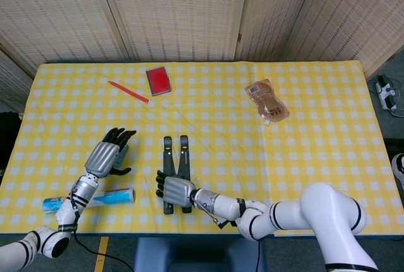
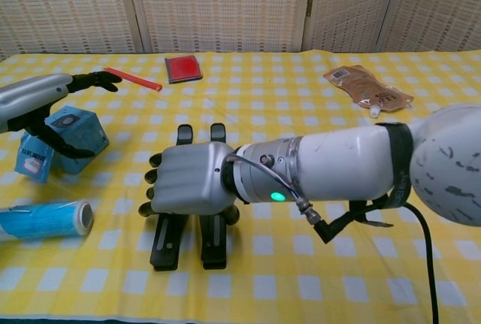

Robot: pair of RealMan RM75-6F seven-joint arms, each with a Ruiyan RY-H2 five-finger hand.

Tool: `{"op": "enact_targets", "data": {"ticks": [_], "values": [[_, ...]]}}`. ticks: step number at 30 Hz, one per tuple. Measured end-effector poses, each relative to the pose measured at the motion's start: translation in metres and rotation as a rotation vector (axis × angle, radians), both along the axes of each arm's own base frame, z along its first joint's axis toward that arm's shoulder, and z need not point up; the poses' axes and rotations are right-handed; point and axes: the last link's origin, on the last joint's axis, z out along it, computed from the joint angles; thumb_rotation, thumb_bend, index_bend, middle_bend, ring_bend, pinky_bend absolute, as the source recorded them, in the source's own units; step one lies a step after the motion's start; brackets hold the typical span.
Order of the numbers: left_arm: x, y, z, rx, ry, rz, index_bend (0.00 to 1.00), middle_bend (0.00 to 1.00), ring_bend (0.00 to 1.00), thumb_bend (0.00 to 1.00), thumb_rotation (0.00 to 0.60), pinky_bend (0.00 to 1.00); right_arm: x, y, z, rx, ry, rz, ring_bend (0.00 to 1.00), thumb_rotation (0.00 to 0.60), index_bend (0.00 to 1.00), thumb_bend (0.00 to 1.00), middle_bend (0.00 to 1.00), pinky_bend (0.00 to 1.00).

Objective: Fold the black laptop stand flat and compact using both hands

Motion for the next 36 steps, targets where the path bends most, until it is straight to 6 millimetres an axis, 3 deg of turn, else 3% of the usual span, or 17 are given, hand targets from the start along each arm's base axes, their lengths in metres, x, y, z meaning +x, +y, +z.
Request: {"op": "enact_targets", "data": {"ticks": [8,16,21,23,26,28,31,36], "values": [[0.000,0.000,-0.001,-0.002,0.000,0.001,0.03,0.14,0.06,0.19,0.600,0.00,-0.003,0.001,0.000,0.006,-0.024,0.011,0.23,0.600,0.37,0.24,0.38,0.14],[-0.001,0.000,-0.001,0.000,0.000,0.001,0.03,0.15,0.06,0.19,0.600,0.00,-0.004,0.001,0.000,0.012,-0.070,0.016,0.33,0.600,0.55,0.29,0.53,0.19],[0.001,-0.001,-0.002,-0.001,0.000,-0.004,0.03,0.15,0.06,0.19,0.600,0.00,-0.005,0.001,0.001,0.013,-0.103,0.018,0.35,0.600,0.57,0.31,0.56,0.19],[0.002,-0.001,-0.002,0.000,0.000,-0.005,0.03,0.15,0.06,0.19,0.600,0.00,-0.007,0.000,0.002,0.013,-0.107,0.016,0.32,0.600,0.51,0.31,0.50,0.19],[0.003,-0.001,-0.001,0.001,0.000,-0.008,0.03,0.15,0.06,0.19,0.600,0.00,-0.009,0.001,0.004,0.011,-0.103,0.011,0.20,0.600,0.19,0.31,0.25,0.16],[0.004,-0.001,0.000,0.002,0.001,-0.011,0.03,0.14,0.06,0.19,0.600,0.00,-0.009,0.002,0.006,0.008,-0.101,0.005,0.13,0.600,0.04,0.31,0.13,0.13],[0.006,-0.001,0.001,0.004,0.000,-0.016,0.03,0.15,0.06,0.19,0.600,0.00,-0.011,0.005,0.010,0.001,-0.106,-0.014,0.07,0.600,0.00,0.31,0.03,0.10],[0.010,-0.002,0.006,0.008,0.003,-0.028,0.03,0.15,0.06,0.19,0.600,0.00,-0.013,0.009,0.024,-0.032,-0.143,-0.057,0.06,0.600,0.00,0.31,0.00,0.08]]}}
